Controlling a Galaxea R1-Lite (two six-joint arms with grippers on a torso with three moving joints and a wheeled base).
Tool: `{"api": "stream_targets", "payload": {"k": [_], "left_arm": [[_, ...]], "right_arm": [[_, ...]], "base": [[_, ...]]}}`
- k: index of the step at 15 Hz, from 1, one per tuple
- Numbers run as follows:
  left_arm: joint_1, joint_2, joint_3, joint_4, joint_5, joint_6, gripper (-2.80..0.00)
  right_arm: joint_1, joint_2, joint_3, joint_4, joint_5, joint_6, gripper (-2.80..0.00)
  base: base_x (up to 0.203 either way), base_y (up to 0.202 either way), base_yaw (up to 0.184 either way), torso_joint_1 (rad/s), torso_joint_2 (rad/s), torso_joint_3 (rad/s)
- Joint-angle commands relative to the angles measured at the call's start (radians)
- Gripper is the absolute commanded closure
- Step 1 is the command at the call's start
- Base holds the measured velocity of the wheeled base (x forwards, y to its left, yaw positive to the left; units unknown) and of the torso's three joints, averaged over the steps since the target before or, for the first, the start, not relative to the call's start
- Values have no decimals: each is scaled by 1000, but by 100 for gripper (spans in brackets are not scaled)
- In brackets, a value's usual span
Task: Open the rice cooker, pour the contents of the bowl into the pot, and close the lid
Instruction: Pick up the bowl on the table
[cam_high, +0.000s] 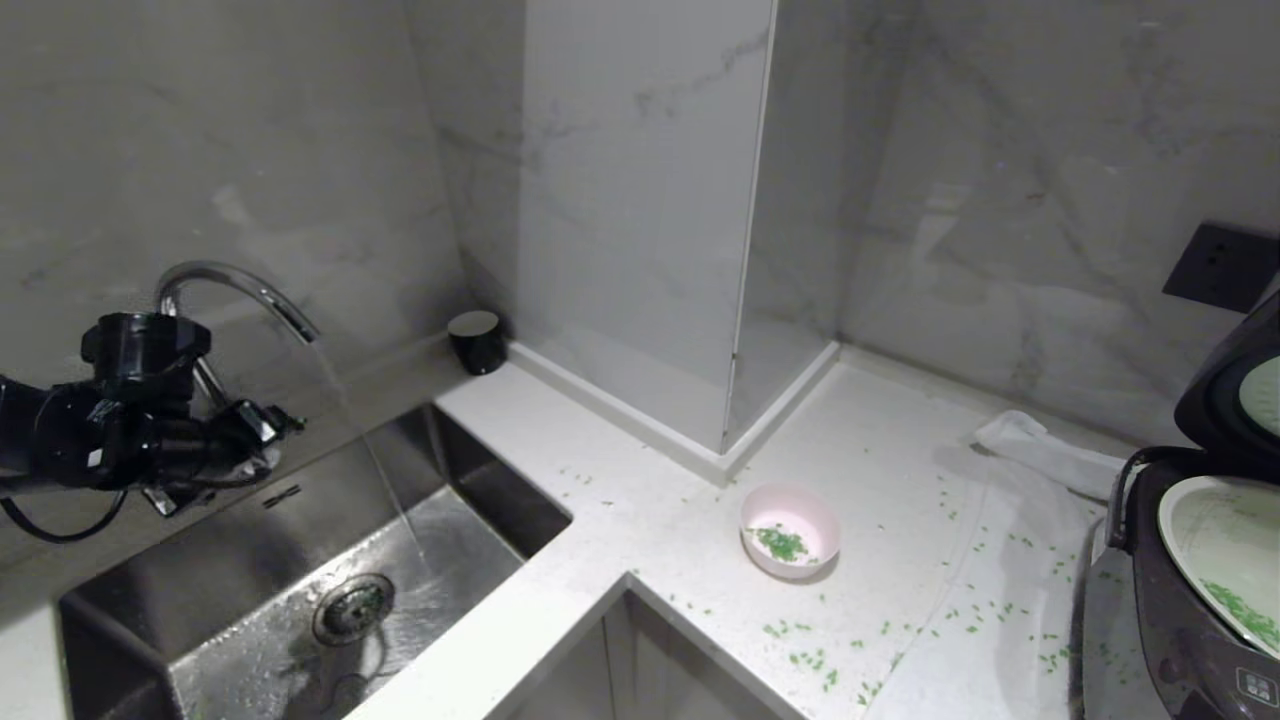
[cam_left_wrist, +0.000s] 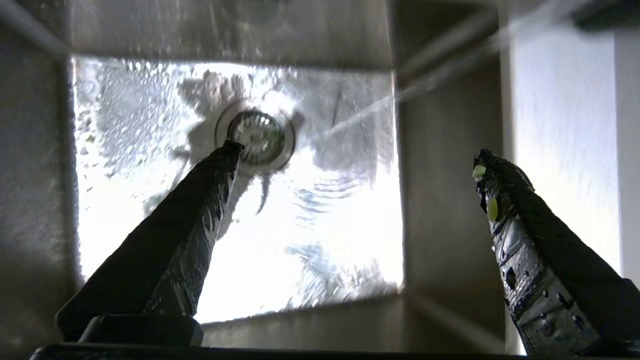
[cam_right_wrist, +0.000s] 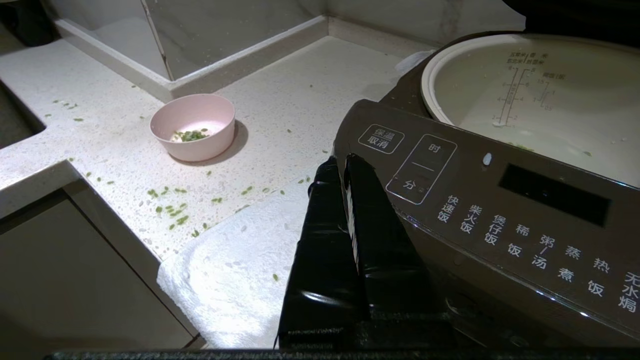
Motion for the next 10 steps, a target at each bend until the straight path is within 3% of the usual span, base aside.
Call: {"api": "stream_targets", "payload": {"k": [1, 2, 6, 8, 10], "left_arm": [[-14, -153, 201, -106, -53, 63, -280], [-13, -193, 290, -179, -102, 120, 0], [-10, -344, 615, -492, -294, 432, 0], [-41, -418, 662, -544, -359, 480, 0], [-109, -443, 667, -553, -368, 487, 0]], "right_arm": [[0, 0, 0, 0, 0, 0, 0], [0, -1, 0, 0, 0, 0, 0], [0, 0, 0, 1, 0, 0, 0], [0, -2, 0, 0, 0, 0, 0], [0, -2, 0, 1, 0, 0, 0]], "base": [[0, 0, 0, 0, 0, 0], [0, 0, 0, 0, 0, 0], [0, 0, 0, 0, 0, 0], [0, 0, 0, 0, 0, 0], [0, 0, 0, 0, 0, 0]]}}
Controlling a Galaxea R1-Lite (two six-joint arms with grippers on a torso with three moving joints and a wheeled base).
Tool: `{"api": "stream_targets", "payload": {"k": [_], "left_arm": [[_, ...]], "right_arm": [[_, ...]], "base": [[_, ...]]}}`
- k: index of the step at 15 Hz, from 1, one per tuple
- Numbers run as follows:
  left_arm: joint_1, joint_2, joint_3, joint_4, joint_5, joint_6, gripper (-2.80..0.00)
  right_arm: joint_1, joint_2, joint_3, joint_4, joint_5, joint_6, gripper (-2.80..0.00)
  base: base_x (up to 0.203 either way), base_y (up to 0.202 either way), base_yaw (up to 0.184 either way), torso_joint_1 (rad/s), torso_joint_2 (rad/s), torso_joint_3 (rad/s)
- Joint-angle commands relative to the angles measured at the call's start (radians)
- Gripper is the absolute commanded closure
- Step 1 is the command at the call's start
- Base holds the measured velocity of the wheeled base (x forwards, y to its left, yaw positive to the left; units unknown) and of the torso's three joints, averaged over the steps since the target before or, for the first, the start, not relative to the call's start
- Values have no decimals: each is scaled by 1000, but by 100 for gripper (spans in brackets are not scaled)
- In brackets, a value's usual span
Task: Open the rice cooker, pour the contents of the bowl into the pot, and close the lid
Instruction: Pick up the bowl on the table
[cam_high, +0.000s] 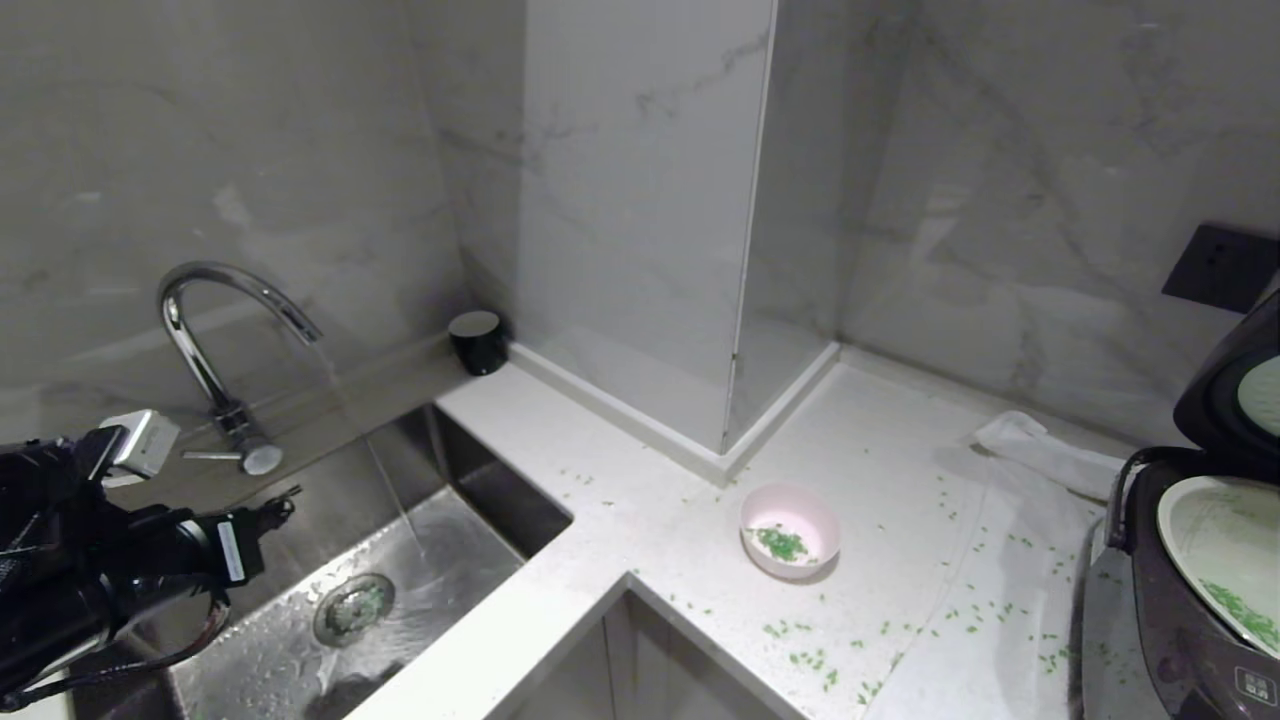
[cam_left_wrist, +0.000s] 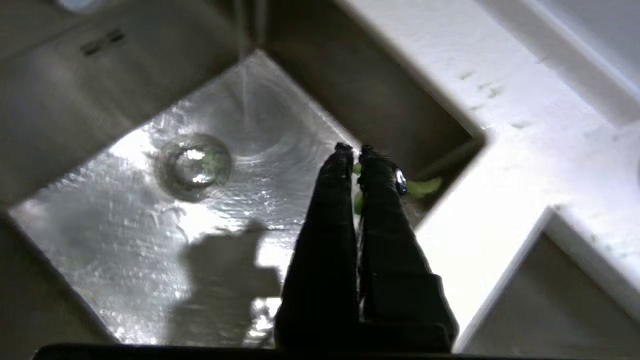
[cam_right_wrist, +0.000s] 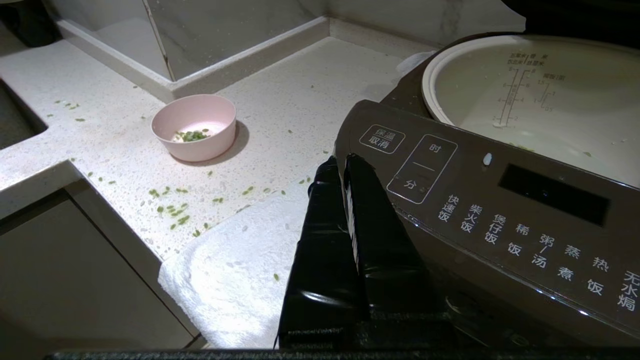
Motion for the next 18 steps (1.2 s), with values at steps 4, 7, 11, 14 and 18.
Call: {"api": "stream_targets", "payload": {"k": [4, 7, 11, 14, 18], "left_arm": [[-243, -69, -20, 5, 41, 1, 0], [-422, -16, -118, 47, 214, -3, 0], [-488, -135, -77, 59, 259, -32, 0], [-481, -381, -24, 100, 268, -33, 0], [-380, -781, -50, 364, 286, -5, 0]], "right_arm": [[0, 0, 0, 0, 0, 0, 0], [0, 0, 0, 1, 0, 0, 0], [0, 0, 0, 0, 0, 0, 0], [0, -2, 0, 1, 0, 0, 0], [0, -2, 0, 2, 0, 0, 0]], "base": [[0, 0, 0, 0, 0, 0], [0, 0, 0, 0, 0, 0], [0, 0, 0, 0, 0, 0], [0, 0, 0, 0, 0, 0], [0, 0, 0, 0, 0, 0]]}}
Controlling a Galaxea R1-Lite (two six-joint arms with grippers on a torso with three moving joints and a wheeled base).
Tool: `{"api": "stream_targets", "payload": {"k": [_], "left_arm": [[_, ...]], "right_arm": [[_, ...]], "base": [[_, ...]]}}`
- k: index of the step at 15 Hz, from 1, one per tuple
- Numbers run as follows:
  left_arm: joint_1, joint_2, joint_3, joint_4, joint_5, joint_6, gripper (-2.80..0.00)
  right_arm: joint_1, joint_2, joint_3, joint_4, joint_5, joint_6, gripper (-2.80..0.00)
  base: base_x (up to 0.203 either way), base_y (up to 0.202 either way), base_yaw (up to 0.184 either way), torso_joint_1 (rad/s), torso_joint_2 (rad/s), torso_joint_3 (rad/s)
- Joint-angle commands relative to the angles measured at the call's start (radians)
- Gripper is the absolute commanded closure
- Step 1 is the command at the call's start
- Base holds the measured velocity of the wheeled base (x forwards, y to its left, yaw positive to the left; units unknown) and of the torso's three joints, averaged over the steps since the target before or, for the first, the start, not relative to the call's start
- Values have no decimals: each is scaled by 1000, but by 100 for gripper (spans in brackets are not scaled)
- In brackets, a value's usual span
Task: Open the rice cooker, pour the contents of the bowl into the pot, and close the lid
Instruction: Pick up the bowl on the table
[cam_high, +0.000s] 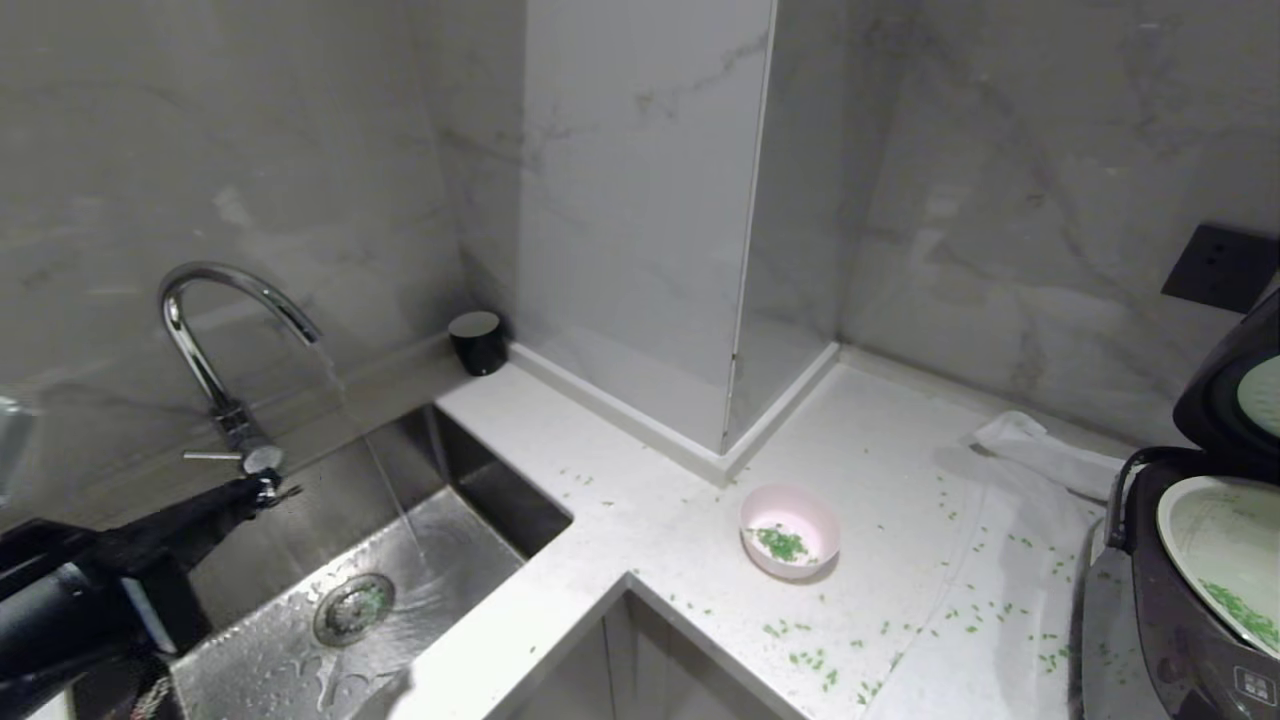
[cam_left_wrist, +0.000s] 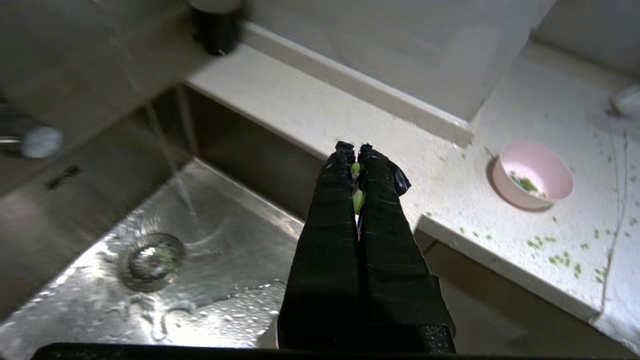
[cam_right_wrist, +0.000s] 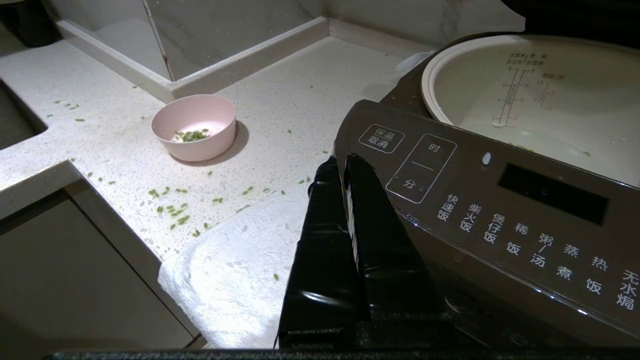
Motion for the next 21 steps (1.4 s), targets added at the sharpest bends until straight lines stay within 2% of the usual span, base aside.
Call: {"api": "stream_targets", "payload": {"k": [1, 3, 5, 7, 11, 15, 18, 21], "left_arm": [[85, -326, -42, 188, 5, 24, 0], [163, -496, -73, 315, 5, 61, 0], [217, -619, -75, 392, 11, 125, 0], [284, -694, -63, 446, 52, 168, 0], [300, -803, 91, 498, 47, 180, 0], [303, -924, 222, 551, -12, 180, 0], [303, -925, 291, 570, -25, 173, 0], [303, -925, 308, 570, -50, 171, 0]], "right_arm": [[0, 0, 0, 2, 0, -3, 0], [-1, -1, -2, 4, -1, -5, 0], [-1, 12, -33, 14, 1, -35, 0], [-1, 126, -102, 20, 15, -32, 0], [0, 528, -309, 21, 106, 53, 0], [18, 970, -562, 30, 252, 109, 0], [79, 1262, -714, 41, 289, 123, 0], [191, 1484, -841, 97, 304, 135, 0]], "base": [[0, 0, 0, 0, 0, 0], [0, 0, 0, 0, 0, 0], [0, 0, 0, 0, 0, 0], [0, 0, 0, 0, 0, 0], [0, 0, 0, 0, 0, 0], [0, 0, 0, 0, 0, 0], [0, 0, 0, 0, 0, 0], [0, 0, 0, 0, 0, 0]]}}
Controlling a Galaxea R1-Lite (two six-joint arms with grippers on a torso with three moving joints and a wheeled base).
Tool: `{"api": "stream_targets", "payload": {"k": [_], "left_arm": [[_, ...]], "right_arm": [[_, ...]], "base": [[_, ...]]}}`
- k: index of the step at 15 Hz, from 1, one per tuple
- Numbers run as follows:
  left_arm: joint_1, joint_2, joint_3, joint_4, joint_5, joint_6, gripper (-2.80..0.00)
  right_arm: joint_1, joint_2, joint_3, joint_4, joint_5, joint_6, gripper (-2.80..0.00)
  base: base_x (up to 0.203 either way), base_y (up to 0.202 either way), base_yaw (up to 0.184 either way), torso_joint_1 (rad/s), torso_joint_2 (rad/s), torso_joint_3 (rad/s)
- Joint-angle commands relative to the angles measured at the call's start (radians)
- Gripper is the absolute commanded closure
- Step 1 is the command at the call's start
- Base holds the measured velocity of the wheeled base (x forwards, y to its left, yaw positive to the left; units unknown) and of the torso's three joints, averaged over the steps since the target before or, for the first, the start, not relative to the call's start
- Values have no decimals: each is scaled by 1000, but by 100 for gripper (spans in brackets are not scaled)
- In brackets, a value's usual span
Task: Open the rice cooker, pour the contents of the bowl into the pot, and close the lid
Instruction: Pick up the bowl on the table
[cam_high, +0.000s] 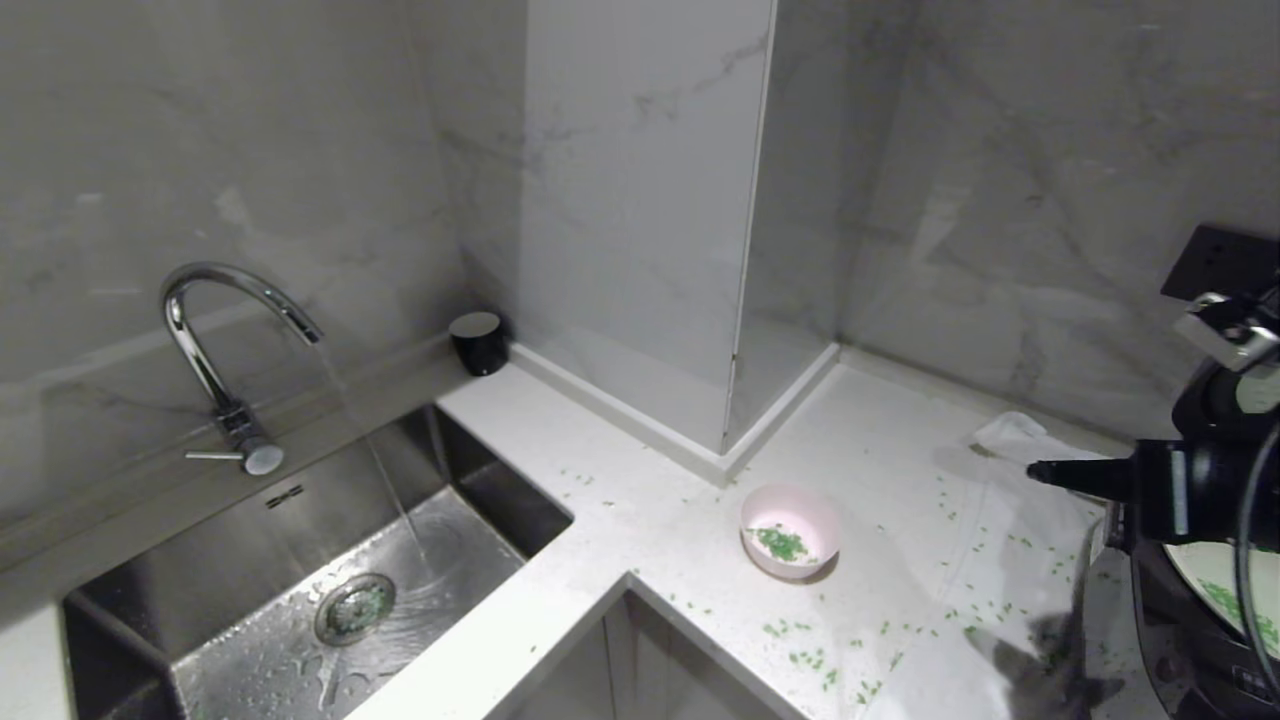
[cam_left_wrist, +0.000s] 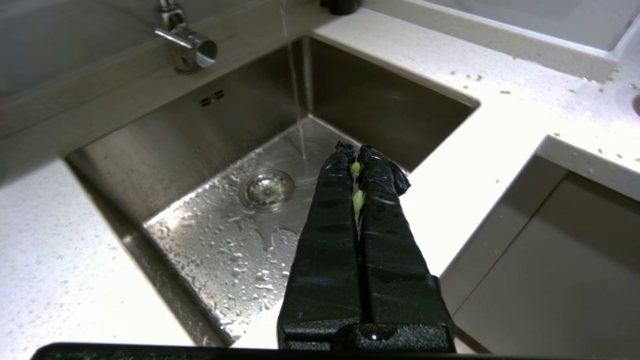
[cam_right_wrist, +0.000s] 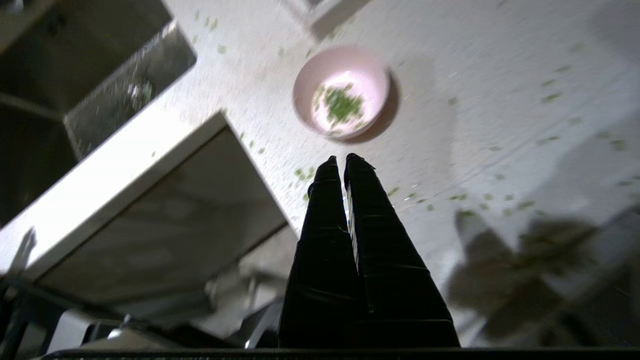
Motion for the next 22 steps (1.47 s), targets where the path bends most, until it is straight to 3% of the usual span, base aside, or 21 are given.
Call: {"api": "stream_targets", "payload": {"k": [1, 4, 7, 9, 10, 16, 22], "left_arm": [[1, -3, 11, 1, 0, -1, 0], [1, -3, 11, 1, 0, -8, 0], [1, -3, 11, 1, 1, -8, 0], [1, -3, 11, 1, 0, -8, 0], [1, -3, 11, 1, 0, -8, 0], [1, -3, 11, 1, 3, -24, 0], [1, -3, 10, 1, 4, -34, 0]], "right_arm": [[120, 251, -90, 50, 6, 12, 0], [257, 378, -131, 77, 2, 51, 0], [317, 477, -180, 80, -8, 65, 0], [345, 540, -198, 78, -65, 71, 0], [352, 574, -203, 73, -85, 69, -280], [364, 802, -248, -63, -180, 65, -280], [375, 961, -430, -80, -241, 64, -280]], "base": [[0, 0, 0, 0, 0, 0], [0, 0, 0, 0, 0, 0], [0, 0, 0, 0, 0, 0], [0, 0, 0, 0, 0, 0], [0, 0, 0, 0, 0, 0], [0, 0, 0, 0, 0, 0], [0, 0, 0, 0, 0, 0]]}}
